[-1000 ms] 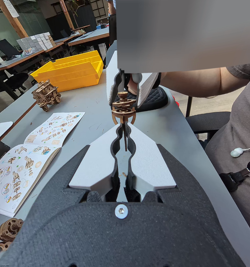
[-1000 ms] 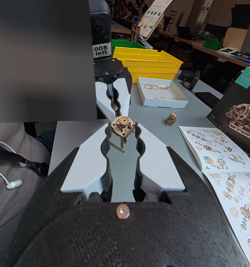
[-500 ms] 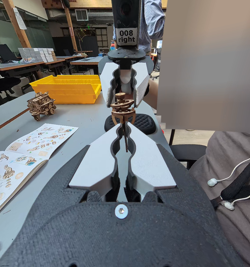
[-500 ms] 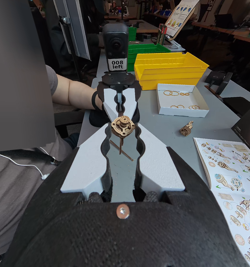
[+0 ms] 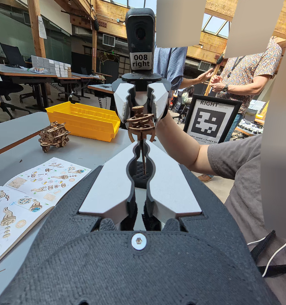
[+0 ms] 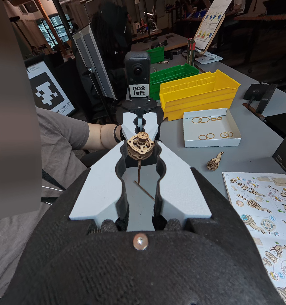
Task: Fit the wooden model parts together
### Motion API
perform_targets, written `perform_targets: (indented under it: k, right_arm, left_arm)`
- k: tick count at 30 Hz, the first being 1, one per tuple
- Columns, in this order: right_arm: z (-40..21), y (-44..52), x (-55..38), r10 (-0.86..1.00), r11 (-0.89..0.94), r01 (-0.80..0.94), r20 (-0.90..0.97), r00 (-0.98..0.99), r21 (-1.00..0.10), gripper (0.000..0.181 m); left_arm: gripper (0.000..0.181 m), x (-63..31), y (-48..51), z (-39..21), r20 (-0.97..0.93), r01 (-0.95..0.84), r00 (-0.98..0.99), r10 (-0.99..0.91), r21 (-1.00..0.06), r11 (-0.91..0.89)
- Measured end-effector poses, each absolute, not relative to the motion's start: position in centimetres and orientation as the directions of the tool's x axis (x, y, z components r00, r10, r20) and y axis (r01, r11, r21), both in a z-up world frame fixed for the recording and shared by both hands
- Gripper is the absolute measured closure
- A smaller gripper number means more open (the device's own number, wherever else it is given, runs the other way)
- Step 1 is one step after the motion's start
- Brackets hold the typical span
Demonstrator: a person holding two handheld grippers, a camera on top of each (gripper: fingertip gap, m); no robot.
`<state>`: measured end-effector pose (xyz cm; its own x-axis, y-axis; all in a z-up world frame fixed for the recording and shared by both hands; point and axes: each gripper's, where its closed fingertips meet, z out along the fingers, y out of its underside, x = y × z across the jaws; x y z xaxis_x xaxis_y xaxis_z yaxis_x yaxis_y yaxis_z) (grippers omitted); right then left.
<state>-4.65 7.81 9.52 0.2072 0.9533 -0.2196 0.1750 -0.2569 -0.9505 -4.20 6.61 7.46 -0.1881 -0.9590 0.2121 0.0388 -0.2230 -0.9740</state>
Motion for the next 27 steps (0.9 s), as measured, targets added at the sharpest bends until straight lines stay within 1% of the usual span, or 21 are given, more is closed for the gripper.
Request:
perform_targets:
  k: [5,11,17,19,21,23,25,27]
  right_arm:
    - [10.7,8.7,-4.5,0.959,-0.217,0.200,-0.171,0.225,-0.955,0.150]
    - [12.2,8.8,-4.8,0.966,-0.163,0.226,-0.109,0.235,-0.960,0.150]
    - [13.3,8.7,-5.1,0.966,-0.104,0.256,-0.037,0.255,-0.961,0.142]
    - [13.6,8.6,-5.1,0.964,-0.081,0.263,-0.009,0.266,-0.961,0.136]
    - [14.3,8.1,-4.9,0.964,-0.021,0.251,0.047,0.262,-0.968,0.129]
    - [15.1,7.2,-4.6,0.960,0.072,0.230,0.130,0.246,-0.970,0.128]
    - [15.5,6.6,-4.3,0.938,0.186,0.229,0.242,0.250,-0.956,0.131]
    - [15.5,6.5,-4.0,0.883,0.310,0.261,0.378,0.278,-0.914,0.137]
  left_arm:
    - [0.181,-4.0,7.5,8.8,0.229,0.043,-0.174,-0.958,-0.970,-0.240]
    - [0.181,-4.3,7.6,10.5,0.232,0.074,-0.208,-0.950,-0.965,-0.252]
    - [0.181,-4.7,7.1,11.3,0.245,0.087,-0.259,-0.934,-0.958,-0.275]
    - [0.181,-4.9,6.9,11.6,0.247,0.087,-0.275,-0.929,-0.956,-0.280]
    - [0.181,-5.2,6.8,12.0,0.259,0.093,-0.295,-0.920,-0.950,-0.298]
    - [0.181,-5.6,6.8,12.3,0.272,0.097,-0.314,-0.910,-0.944,-0.316]
    - [0.181,-5.8,6.7,12.4,0.282,0.080,-0.328,-0.902,-0.943,-0.324]
    - [0.181,-6.0,6.5,12.4,0.297,0.054,-0.349,-0.889,-0.941,-0.335]
